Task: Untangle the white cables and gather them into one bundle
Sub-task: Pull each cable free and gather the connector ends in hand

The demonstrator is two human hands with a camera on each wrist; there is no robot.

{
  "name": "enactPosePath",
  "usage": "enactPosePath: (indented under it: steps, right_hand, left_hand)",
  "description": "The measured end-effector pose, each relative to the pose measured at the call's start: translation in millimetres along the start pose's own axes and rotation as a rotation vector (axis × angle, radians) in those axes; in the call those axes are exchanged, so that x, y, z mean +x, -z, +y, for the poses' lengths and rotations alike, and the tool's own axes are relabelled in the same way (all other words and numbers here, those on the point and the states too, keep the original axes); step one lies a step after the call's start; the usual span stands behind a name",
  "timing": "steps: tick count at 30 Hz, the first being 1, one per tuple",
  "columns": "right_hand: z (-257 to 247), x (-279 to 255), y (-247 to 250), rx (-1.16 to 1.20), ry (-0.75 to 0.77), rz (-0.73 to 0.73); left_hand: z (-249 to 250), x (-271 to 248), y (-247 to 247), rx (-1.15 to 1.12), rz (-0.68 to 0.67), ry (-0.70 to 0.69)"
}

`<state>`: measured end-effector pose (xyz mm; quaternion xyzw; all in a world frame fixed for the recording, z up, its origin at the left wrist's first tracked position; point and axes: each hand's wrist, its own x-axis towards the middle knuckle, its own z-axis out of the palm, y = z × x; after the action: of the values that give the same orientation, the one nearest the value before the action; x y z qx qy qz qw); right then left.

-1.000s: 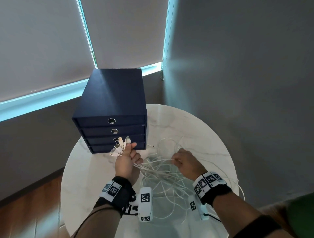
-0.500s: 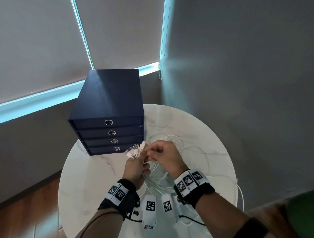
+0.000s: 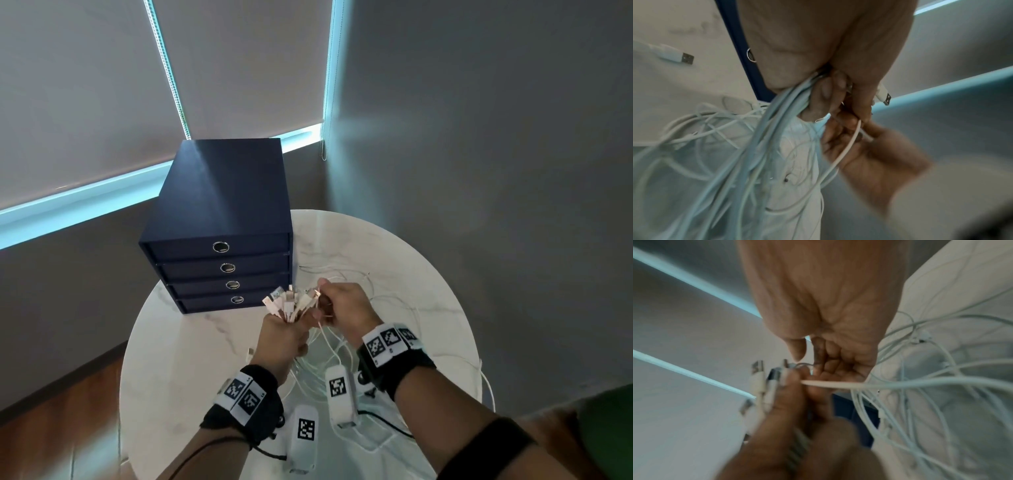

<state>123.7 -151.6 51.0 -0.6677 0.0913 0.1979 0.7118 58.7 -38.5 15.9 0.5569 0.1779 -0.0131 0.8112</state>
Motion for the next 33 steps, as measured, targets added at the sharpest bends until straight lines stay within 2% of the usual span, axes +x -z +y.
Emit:
enactPosePath:
  steps: [3, 5, 10, 13, 15, 21, 23, 26, 29, 31, 33]
  right_hand:
    - [-17.9, 7.1, -4.6, 0.188, 0.015, 0.075]
    - [-25.3, 6.6, -4.9, 0.228, 0.06, 0.054]
    - [-16.1, -10.6, -2.4, -0.053, 0.231, -0.174]
    - [3.2, -20.1, 0.1, -0.228, 0.244, -0.327]
    - [16.0, -22.0, 2.8, -0.274, 0.23, -0.354]
    - [20.0, -13.9, 15.7, -0.352, 0.134, -0.231]
    - [10.4, -13.9, 16.7, -0.23, 0.072, -0.218]
    - [-12.2, -10.4, 13.6, 0.087, -0.012, -0.149]
    - [-28.9, -7.4, 7.1, 0.212, -0.042, -0.089]
    - [-32.5, -6.7, 4.3, 0.174, -0.037, -0.045]
    - [-30.8, -5.6, 5.4, -0.015, -0.001, 0.002]
  left_hand:
    - [-7.8, -6.8, -3.4, 0.092, 0.001, 0.035]
    - [-9.5, -9.6, -1.5, 0.053, 0.003, 0.083]
    - [3.0, 1.1, 8.5, -0.227, 0.089, 0.127]
    - [14.6, 11.2, 9.2, -0.268, 0.128, 0.111]
    - [20.0, 16.4, 8.4, -0.269, 0.141, 0.123]
    - [19.5, 9.3, 1.9, -0.201, 0.045, 0.106]
    - [14.0, 5.3, 2.7, -0.172, 0.011, 0.093]
    - [6.5, -2.7, 5.5, -0.125, -0.029, 0.092]
    - [2.4, -10.0, 4.9, -0.065, -0.088, 0.112]
    - [3.1, -12.8, 3.8, -0.018, -0.109, 0.11]
    - [8.2, -11.9, 2.5, -0.024, -0.078, 0.055]
